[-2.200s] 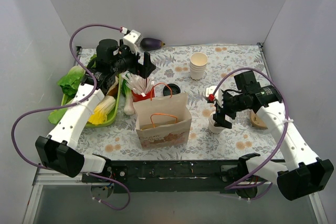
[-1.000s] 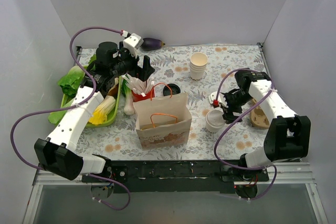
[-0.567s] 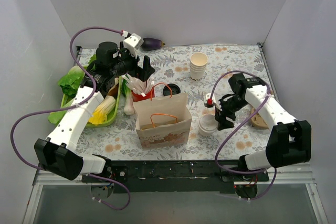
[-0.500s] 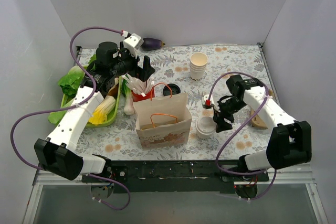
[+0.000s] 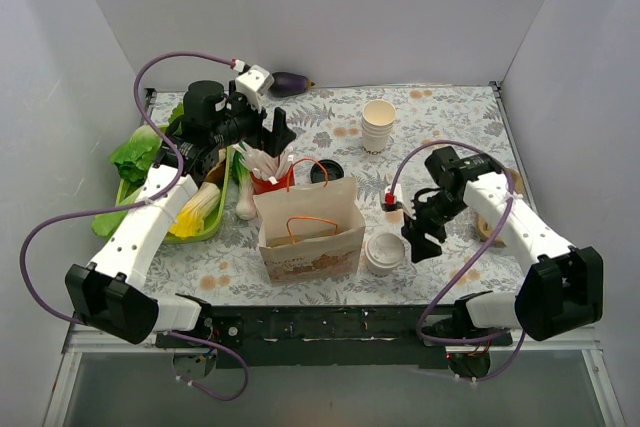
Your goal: Pack the takeout coffee
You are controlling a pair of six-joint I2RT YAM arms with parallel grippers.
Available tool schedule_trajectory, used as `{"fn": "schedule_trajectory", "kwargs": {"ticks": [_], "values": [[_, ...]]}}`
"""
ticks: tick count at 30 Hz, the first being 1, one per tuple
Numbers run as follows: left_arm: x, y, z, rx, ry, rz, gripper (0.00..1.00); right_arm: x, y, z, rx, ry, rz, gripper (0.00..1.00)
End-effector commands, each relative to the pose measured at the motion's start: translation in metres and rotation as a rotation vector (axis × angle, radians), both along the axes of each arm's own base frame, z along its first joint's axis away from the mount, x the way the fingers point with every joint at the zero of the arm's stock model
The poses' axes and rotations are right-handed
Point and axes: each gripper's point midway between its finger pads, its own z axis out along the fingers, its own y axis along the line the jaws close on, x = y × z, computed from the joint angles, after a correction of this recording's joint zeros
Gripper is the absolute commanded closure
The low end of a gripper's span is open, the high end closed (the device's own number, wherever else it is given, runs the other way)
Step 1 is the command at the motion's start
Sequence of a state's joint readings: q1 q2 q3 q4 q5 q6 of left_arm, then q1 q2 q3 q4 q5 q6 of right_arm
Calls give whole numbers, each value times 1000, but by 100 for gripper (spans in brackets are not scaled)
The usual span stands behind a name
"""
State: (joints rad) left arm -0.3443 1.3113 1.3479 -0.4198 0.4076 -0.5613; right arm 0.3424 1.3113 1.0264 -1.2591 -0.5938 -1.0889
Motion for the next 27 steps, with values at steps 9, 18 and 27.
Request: {"fn": "schedule_trajectory", "kwargs": {"ticks": [9, 18, 27], "values": [[-18, 3, 9, 19, -40, -15, 6, 51, 40, 66, 244, -514, 367, 9], [-21, 4, 6, 48, -44, -16, 6, 43, 65, 51, 268, -424, 602, 4], [-24, 7, 2, 64, -45, -14, 6, 28, 72, 39, 231, -373, 663, 3]]}}
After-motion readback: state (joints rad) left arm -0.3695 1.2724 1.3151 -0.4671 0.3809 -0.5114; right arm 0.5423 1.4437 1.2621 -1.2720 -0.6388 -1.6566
